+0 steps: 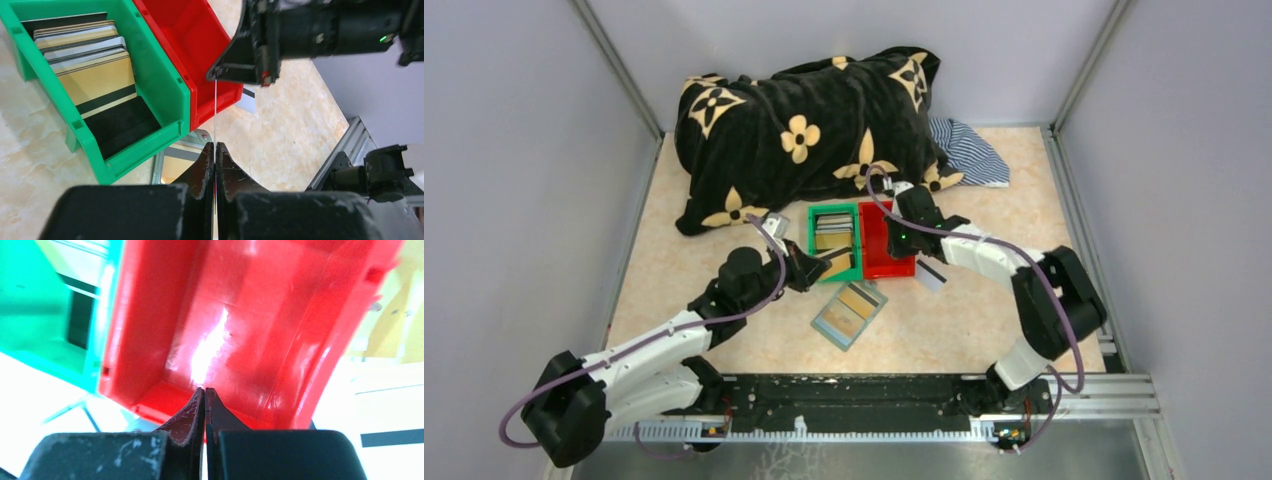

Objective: Take the credit cards out of the card holder

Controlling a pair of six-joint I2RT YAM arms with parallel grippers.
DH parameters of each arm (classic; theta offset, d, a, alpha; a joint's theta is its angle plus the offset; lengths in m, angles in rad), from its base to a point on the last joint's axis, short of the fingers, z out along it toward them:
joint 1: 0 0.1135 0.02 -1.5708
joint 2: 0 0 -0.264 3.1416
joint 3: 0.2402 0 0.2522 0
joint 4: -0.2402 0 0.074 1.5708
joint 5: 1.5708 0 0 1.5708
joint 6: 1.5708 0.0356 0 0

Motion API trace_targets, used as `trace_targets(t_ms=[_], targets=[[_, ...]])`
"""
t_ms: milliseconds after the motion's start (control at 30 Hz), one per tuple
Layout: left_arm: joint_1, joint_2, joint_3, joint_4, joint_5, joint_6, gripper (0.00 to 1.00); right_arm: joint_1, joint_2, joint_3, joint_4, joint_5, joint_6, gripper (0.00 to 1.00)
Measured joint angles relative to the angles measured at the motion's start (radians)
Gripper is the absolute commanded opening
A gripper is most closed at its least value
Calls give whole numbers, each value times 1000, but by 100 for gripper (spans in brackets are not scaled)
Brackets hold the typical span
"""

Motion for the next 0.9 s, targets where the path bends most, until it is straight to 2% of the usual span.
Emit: trace_targets(t_ms=[167, 300, 433, 500, 567, 600, 767, 900], targets=[[2, 0, -64, 99, 62, 40, 0, 0, -165, 4, -2, -10, -39, 0], [5, 16, -132, 190, 163, 83, 0, -10, -291, 3, 12, -68, -79, 9], [6, 67, -143, 257, 314, 165, 0, -24, -383, 2, 39, -176, -138, 12], [6, 87, -143, 278, 390, 214, 0, -29, -404, 1, 41, -229, -176, 13], [6, 94, -143, 294, 458, 259, 0, -29, -410, 2, 27, -274, -213, 30], [6, 95, -143, 307, 486, 274, 0, -29, -408, 2, 10, -296, -228, 32], [6, 134, -149, 415, 597, 351, 0, -18, -403, 16, -110, -393, -297, 33], [6, 192, -147, 439, 624, 426, 0, 28, -393, 72, -217, -423, -350, 34]])
